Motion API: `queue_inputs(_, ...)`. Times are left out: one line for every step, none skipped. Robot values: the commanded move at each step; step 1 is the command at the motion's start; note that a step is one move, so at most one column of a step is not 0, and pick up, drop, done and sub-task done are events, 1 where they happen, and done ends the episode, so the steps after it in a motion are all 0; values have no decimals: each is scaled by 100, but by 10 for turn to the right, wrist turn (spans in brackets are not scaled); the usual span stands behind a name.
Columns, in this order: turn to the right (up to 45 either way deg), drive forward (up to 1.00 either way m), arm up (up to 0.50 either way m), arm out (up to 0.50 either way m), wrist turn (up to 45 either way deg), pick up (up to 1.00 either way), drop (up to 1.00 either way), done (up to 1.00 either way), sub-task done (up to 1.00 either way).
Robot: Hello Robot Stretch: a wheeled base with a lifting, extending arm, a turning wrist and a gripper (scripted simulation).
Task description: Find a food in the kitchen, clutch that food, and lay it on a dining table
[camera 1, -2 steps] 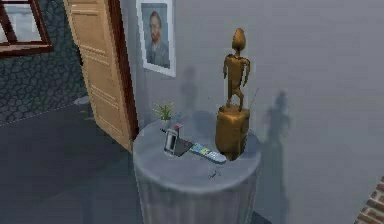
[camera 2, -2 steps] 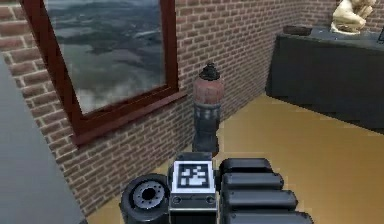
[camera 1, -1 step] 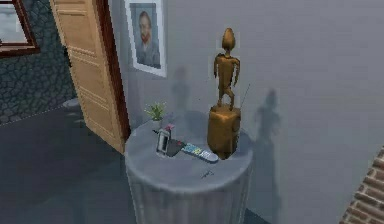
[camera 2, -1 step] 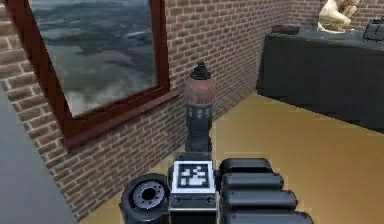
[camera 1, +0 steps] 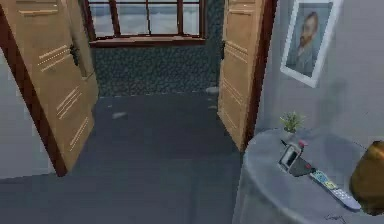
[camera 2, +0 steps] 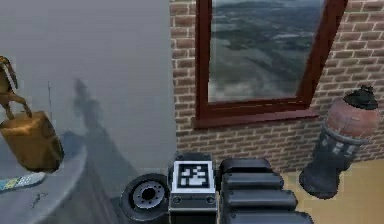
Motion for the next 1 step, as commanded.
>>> queue_inputs(330,0,0,0,0,0,0,0,0)
